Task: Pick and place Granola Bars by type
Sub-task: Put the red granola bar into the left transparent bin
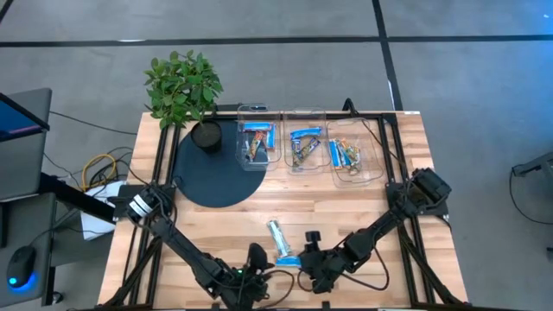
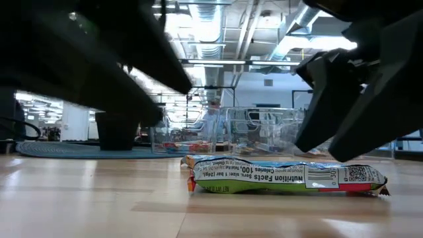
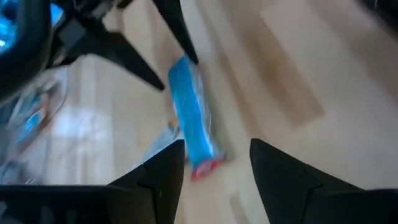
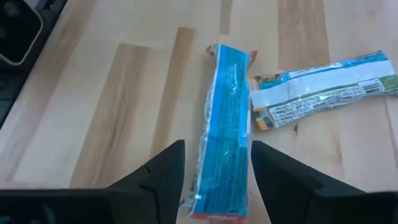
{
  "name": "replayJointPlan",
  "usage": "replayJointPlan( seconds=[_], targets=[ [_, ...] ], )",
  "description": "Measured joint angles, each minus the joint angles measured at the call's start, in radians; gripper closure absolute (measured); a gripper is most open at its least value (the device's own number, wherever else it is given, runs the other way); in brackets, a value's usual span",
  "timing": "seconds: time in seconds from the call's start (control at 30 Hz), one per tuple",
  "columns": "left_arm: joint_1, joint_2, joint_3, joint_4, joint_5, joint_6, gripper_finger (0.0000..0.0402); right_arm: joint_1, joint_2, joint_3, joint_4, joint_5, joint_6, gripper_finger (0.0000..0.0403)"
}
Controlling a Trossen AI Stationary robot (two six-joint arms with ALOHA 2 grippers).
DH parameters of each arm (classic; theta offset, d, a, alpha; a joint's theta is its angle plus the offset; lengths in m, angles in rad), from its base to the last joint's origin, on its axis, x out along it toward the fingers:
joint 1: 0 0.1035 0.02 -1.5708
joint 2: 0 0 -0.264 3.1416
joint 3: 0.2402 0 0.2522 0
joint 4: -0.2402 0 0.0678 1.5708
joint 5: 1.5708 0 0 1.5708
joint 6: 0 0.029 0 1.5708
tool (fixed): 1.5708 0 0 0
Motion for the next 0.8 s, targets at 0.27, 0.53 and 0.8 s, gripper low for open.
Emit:
replayJointPlan(
  seconds=[0.27, 0.53, 0.8],
  targets=[
    [0.093, 0.000, 0.000, 0.097, 0.173, 0.011, 0.0223, 0.066, 0.000, 0.000, -0.090, 0.112, 0.071, 0.0229],
    [0.197, 0.002, 0.000, 0.137, 0.358, -0.054, 0.0223, 0.160, 0.000, 0.000, -0.168, 0.251, 0.146, 0.0232],
    [0.260, 0.004, -0.029, 0.216, 0.502, -0.081, 0.0223, 0.213, -0.003, 0.000, -0.277, 0.331, 0.269, 0.0233]
  ],
)
